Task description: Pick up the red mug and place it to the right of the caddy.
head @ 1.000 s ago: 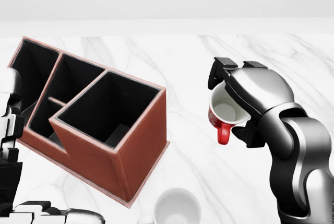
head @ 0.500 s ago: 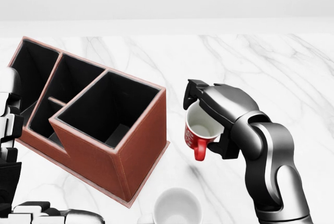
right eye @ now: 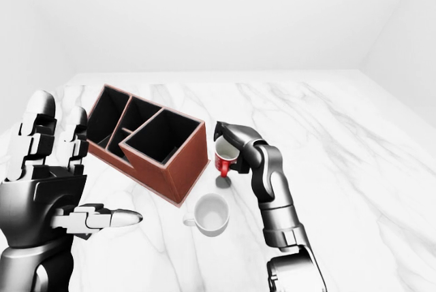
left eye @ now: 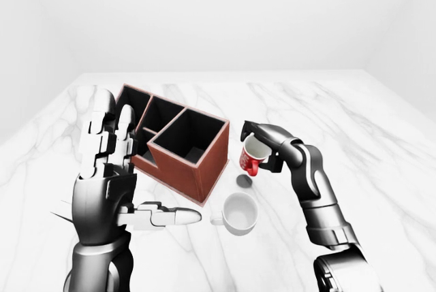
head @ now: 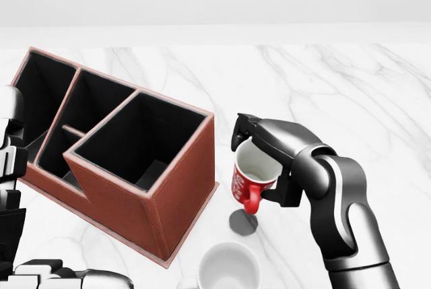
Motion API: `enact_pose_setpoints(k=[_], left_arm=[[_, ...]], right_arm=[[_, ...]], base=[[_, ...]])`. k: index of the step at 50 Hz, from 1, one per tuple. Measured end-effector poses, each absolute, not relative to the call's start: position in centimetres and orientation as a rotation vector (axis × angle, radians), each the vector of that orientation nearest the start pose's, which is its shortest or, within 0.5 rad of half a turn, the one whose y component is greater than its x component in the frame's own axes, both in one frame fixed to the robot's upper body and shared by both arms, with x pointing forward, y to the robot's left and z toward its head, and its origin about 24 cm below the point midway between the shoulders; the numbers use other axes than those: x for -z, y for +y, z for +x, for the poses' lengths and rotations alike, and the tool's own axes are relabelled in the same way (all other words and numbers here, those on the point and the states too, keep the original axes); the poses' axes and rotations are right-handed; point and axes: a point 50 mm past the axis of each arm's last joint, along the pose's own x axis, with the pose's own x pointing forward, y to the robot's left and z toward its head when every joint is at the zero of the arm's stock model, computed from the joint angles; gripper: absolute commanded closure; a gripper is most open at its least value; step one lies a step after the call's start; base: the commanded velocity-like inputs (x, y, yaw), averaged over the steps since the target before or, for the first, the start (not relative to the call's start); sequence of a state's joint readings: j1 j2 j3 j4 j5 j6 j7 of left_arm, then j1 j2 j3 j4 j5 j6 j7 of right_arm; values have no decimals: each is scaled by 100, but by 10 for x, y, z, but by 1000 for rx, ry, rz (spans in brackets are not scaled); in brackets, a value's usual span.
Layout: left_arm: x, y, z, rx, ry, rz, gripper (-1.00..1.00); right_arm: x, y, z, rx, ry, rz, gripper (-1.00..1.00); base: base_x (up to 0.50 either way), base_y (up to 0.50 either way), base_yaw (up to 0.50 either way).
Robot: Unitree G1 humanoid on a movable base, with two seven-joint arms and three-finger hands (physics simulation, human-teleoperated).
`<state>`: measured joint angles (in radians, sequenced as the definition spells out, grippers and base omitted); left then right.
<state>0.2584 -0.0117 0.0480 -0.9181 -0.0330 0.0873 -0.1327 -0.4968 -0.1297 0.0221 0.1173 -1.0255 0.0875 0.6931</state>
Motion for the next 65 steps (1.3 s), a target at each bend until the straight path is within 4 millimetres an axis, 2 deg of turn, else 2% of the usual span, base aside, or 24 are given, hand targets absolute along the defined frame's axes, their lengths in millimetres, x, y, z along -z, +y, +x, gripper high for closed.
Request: enact_pose_setpoints(k=[33,65], left_arm=[[-184,162,164,28,-580,51,-100],[-184,162,163,28,-583,49,-100]], right_arm=[[-105,-113,343,-499,98,-1139,100],[-83,-111,348,-482,151,-1133,100]], base=[[0,0,0],[0,0,0]])
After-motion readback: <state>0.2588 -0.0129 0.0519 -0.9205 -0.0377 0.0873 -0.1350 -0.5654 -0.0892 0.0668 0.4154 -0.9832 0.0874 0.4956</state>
